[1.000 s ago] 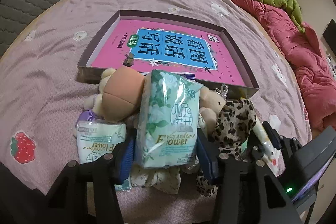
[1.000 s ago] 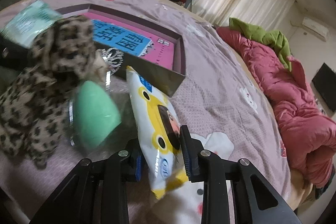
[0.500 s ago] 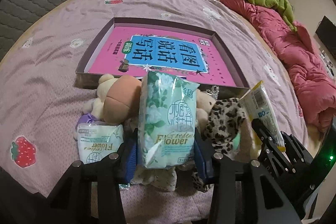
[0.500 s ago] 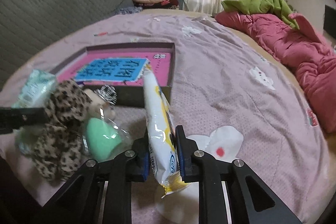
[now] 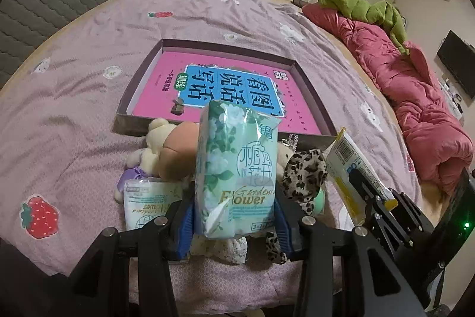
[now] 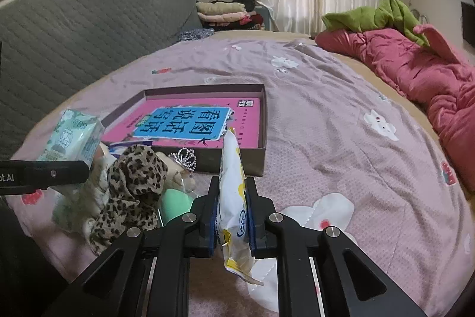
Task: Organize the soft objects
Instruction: 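Lift and carry both packs over the pink box with both tools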
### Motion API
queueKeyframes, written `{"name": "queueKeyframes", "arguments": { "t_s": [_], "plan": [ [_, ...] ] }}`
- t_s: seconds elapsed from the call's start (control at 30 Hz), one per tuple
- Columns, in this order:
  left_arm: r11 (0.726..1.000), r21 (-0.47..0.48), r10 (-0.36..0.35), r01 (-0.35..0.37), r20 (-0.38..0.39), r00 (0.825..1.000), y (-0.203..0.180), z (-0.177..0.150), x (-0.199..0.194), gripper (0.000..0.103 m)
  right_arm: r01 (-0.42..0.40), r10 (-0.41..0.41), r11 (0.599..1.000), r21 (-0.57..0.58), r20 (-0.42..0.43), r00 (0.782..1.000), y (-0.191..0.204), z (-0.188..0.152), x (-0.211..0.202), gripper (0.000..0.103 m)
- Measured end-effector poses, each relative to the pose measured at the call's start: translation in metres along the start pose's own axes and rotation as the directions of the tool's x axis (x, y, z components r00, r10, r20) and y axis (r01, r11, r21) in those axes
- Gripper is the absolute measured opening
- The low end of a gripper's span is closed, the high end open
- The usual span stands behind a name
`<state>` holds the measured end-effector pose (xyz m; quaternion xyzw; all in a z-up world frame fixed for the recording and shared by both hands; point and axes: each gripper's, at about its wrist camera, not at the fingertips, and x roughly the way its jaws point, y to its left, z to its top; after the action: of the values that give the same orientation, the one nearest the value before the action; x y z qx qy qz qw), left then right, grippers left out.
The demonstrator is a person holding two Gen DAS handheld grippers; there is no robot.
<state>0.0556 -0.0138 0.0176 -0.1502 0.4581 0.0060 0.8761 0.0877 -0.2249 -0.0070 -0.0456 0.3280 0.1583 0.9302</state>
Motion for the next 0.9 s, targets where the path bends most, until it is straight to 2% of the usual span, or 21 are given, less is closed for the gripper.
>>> {"name": "queueKeyframes", "arguments": {
  "t_s": [0.2,0.43,0.9],
  "plan": [
    [1.0,0.005,-0.005,0.005,0.018,1.0,0.001,0.002,-0.008,0.046,-0.021,0.021,1.0,-0.007,0.036,0.999,0.004,0.005,-0.011,0.015],
    [1.0,-0.001,-0.008,0.008,0.036,0.999,0.006,0.005,-0.017,0.046,-0.006,0.01,0.999,-0.051,0.073,0.997,0.017,0.016,-0.02,0.015],
    [1.0,-0.021,0.024,-0.022,0.092,0.995,0.039,0.037,-0.022,0.046,0.006,0.002,0.999,-0.052,0.158,0.987,0.028,0.055,-0.011,0.015]
  ]
}}
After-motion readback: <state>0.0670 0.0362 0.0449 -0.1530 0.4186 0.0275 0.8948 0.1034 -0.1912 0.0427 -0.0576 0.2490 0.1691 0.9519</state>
